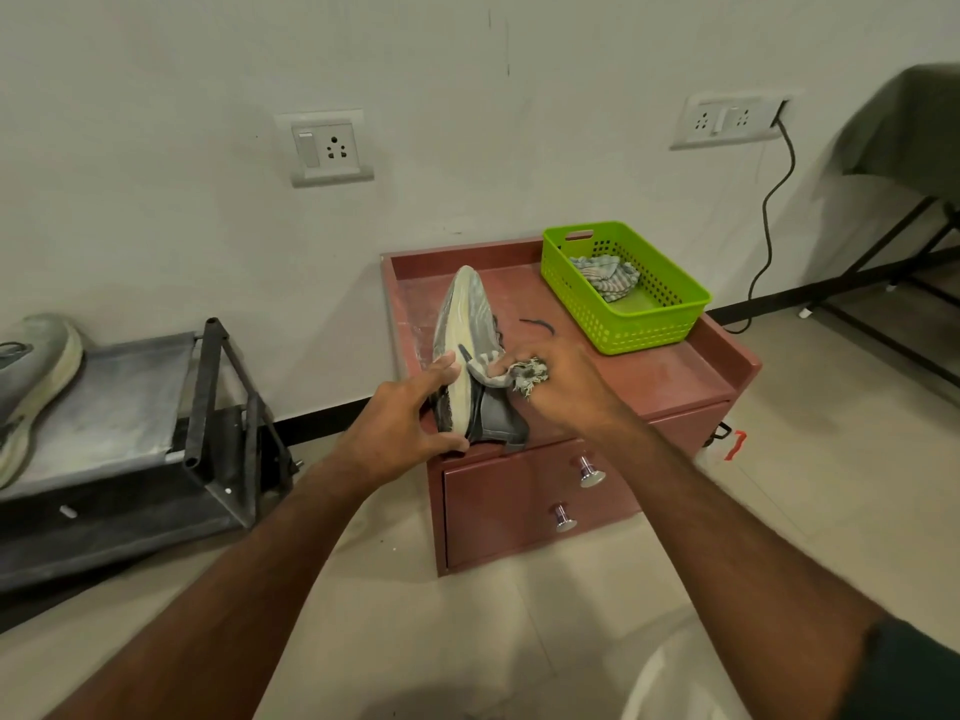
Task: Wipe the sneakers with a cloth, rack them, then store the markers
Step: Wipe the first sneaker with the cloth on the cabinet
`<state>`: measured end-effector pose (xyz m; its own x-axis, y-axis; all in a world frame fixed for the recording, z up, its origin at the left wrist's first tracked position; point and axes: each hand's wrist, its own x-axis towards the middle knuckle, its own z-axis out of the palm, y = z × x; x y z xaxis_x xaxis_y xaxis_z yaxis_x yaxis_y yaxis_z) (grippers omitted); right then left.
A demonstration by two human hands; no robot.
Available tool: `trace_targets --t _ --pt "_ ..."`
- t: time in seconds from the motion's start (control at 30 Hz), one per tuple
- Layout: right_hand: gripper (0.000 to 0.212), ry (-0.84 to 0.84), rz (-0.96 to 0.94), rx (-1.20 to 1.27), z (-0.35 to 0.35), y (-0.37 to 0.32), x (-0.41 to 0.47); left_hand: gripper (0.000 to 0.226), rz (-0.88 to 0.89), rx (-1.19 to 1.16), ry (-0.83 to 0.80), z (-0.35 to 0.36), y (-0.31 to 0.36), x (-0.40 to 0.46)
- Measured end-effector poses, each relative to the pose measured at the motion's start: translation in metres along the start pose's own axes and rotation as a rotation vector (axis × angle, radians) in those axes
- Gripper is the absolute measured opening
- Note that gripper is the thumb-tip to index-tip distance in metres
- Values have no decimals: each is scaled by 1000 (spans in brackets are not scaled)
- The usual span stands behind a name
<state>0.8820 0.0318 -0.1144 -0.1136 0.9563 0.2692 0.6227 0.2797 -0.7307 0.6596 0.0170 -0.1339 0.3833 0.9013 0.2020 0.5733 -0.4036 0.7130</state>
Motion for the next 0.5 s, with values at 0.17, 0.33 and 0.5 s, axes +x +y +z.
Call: trace_targets --t 0.17,0.33,0.5 --pt "57 271 -54 7 5 5 8 95 15 24 -13 0 4 3" --pt "67 -34 -73 -77 21 0 25 99 30 137 -7 4 6 1" --pt "59 -241 -42 -16 10 9 25 121 -60 16 54 1 4 -5"
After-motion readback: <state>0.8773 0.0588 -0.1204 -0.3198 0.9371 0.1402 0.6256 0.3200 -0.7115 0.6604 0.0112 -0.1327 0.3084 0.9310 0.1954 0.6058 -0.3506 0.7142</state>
